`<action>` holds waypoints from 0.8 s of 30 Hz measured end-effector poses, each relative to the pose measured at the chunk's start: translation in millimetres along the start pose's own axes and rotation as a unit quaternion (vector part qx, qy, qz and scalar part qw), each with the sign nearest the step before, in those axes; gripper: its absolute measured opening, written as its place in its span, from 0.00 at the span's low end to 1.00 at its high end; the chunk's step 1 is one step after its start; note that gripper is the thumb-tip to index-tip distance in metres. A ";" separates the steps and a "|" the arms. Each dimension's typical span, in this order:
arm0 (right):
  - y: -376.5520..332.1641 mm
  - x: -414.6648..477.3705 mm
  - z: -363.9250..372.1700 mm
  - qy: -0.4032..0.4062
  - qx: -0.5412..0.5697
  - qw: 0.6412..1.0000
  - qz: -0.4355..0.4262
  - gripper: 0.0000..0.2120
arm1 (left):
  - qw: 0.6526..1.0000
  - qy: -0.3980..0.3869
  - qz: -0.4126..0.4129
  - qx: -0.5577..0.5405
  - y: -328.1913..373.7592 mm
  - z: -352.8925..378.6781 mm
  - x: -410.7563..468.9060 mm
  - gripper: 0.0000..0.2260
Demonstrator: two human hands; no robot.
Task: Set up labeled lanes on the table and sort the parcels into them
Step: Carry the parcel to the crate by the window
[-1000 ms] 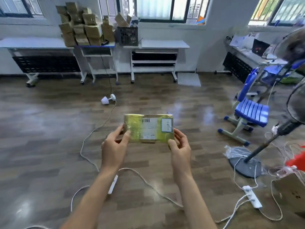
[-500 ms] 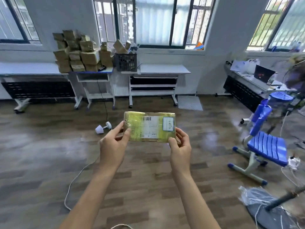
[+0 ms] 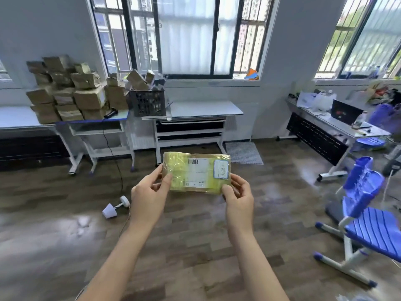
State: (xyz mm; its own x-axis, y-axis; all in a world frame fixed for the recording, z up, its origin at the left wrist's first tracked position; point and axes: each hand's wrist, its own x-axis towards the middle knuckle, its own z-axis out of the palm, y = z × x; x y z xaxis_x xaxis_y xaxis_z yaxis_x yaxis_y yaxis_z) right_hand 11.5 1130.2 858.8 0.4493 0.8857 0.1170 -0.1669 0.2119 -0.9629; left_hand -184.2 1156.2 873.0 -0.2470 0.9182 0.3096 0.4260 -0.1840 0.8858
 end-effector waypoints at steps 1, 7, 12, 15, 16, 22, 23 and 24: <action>7.7 24.0 8.2 0.005 0.000 1.000 0.000 0.13 | 1.000 -0.004 0.010 0.000 -4.9 10.8 27.3 0.20; 45.4 184.9 66.9 -0.061 -0.026 0.998 0.016 0.28 | 0.997 -0.032 0.063 0.007 -10.0 73.2 223.1 0.20; 59.3 303.7 134.9 -0.135 0.018 0.989 0.063 0.28 | 0.993 -0.074 0.083 0.051 0.0 120.5 366.2 0.25; 71.6 364.6 175.1 -0.166 0.023 0.982 0.087 0.20 | 0.993 -0.080 0.087 0.025 -3.3 138.0 438.3 0.30; 77.3 384.0 188.9 -0.173 0.023 0.981 0.087 0.20 | 0.994 -0.070 0.088 0.008 -6.4 143.8 461.4 0.31; 124.9 493.8 297.3 -0.183 0.010 0.981 0.058 0.25 | 0.980 -0.125 -0.072 -0.139 -72.0 197.1 601.0 0.21; 135.0 513.2 316.6 -0.179 0.003 0.982 0.055 0.25 | 0.979 -0.123 -0.085 -0.141 -86.1 204.5 625.2 0.13; 144.6 533.3 335.9 -0.176 0.001 0.983 0.057 0.24 | 0.977 -0.119 -0.091 -0.154 -99.5 209.1 650.2 0.09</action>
State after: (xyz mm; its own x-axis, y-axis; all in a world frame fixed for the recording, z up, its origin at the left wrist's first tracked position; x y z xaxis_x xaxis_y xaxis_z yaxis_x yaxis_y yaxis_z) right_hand -67.8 1772.0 863.7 0.0965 0.9916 0.0861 -0.1995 0.1040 -0.9744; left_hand -205.2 1844.8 913.8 -0.0702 0.9943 0.0803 0.1024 -0.0729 0.9921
